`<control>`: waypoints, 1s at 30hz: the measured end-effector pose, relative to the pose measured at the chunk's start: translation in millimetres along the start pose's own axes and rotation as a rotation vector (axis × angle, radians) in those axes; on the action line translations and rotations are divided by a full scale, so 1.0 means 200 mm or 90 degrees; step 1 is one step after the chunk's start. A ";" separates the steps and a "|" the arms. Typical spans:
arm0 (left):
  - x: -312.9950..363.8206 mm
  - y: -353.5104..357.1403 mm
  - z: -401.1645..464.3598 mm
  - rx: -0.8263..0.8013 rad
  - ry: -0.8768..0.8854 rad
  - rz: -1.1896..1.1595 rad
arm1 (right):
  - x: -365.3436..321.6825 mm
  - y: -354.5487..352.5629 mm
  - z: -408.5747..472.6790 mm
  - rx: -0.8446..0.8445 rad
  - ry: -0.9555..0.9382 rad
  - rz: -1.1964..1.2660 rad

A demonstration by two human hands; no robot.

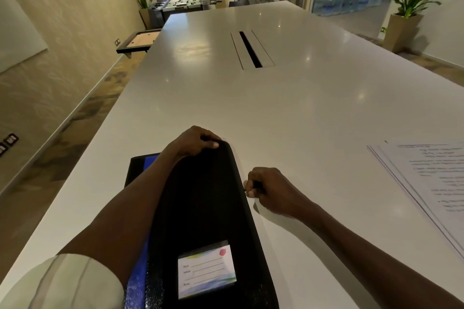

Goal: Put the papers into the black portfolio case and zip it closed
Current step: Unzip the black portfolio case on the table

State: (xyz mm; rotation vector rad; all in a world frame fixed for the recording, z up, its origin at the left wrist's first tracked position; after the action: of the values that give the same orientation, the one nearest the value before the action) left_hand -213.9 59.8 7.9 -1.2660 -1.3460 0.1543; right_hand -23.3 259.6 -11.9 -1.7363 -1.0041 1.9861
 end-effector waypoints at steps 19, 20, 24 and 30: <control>0.47 0.32 -0.25 0.235 -0.203 0.313 | -0.05 0.08 -0.13 0.074 0.013 -0.067; 0.50 0.35 -0.27 0.202 -0.210 0.351 | -0.05 0.08 -0.14 0.078 0.018 -0.075; 0.57 0.43 -0.32 0.118 -0.288 0.396 | -0.05 0.07 -0.15 0.074 0.009 -0.081; 0.59 0.45 -0.35 0.083 -0.296 0.406 | -0.06 0.06 -0.14 0.084 0.009 -0.036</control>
State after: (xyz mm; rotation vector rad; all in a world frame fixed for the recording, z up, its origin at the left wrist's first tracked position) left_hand -72.5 139.8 33.7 -1.5687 -1.2366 1.0159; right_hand 8.2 252.9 -11.8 -1.6323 -0.8864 1.9544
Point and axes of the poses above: each hand's wrist, its own z-axis towards the middle knuckle, its own y-axis out of the palm, x = y × z, the point moved 1 cm from there along z, towards the middle knuckle, and after that the axes turned 9 degrees about -x, right-handed, at the moved point
